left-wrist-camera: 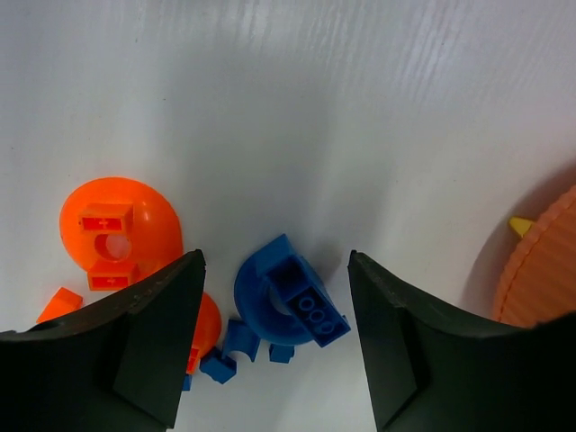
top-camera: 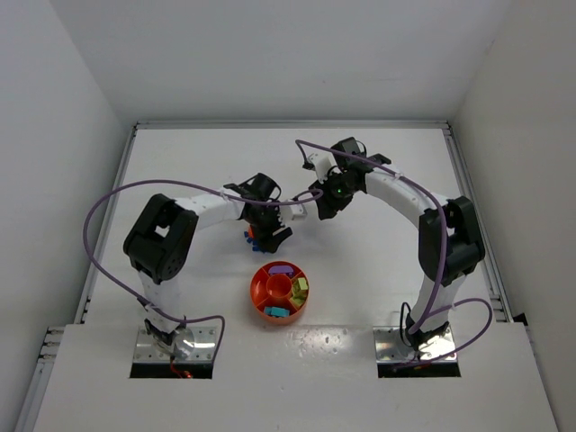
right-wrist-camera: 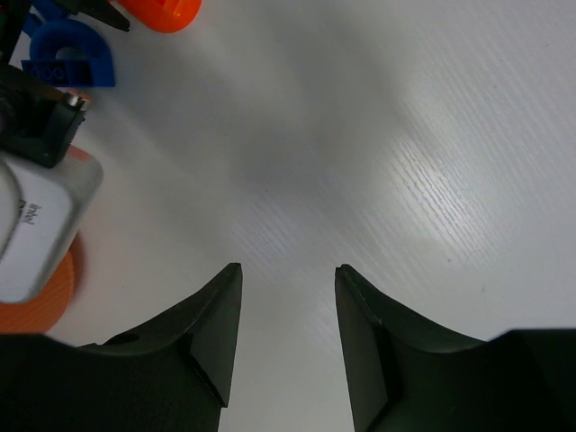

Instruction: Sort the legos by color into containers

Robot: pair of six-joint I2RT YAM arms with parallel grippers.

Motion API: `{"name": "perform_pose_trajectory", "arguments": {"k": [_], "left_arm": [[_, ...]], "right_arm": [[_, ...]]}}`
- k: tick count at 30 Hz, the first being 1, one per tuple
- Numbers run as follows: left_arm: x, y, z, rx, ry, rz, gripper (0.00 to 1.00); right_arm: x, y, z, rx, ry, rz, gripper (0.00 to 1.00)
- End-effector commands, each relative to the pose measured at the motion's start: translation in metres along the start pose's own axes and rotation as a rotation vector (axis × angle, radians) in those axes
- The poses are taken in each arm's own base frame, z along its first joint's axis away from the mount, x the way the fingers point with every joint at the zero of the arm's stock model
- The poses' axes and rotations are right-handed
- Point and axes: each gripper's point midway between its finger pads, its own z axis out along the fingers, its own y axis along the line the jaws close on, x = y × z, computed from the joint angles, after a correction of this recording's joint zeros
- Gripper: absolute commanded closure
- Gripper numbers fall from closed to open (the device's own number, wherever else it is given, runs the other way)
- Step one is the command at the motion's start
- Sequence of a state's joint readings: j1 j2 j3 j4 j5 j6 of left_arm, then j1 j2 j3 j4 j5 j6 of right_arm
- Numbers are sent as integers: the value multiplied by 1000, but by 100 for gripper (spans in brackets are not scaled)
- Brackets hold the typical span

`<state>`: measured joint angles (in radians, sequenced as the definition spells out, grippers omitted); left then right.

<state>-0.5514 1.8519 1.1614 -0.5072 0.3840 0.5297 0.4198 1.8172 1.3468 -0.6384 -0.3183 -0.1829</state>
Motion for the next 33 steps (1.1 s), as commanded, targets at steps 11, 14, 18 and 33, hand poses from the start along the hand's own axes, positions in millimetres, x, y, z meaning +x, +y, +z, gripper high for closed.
{"name": "perform_pose_trajectory", "arguments": {"k": [11, 14, 18, 33], "left_arm": [[-10, 13, 9, -32, -3, -2, 60], [-10, 13, 9, -32, -3, -2, 67], [-13, 8, 10, -20, -8, 6, 73], [-53, 15, -41, -131, -116, -58, 35]], "right_arm": [[-8, 4, -7, -17, -37, -7, 53], [-3, 1, -6, -16, -29, -5, 53], [-1, 2, -8, -16, -29, -5, 53], [9, 9, -14, -23, -35, -15, 53]]}}
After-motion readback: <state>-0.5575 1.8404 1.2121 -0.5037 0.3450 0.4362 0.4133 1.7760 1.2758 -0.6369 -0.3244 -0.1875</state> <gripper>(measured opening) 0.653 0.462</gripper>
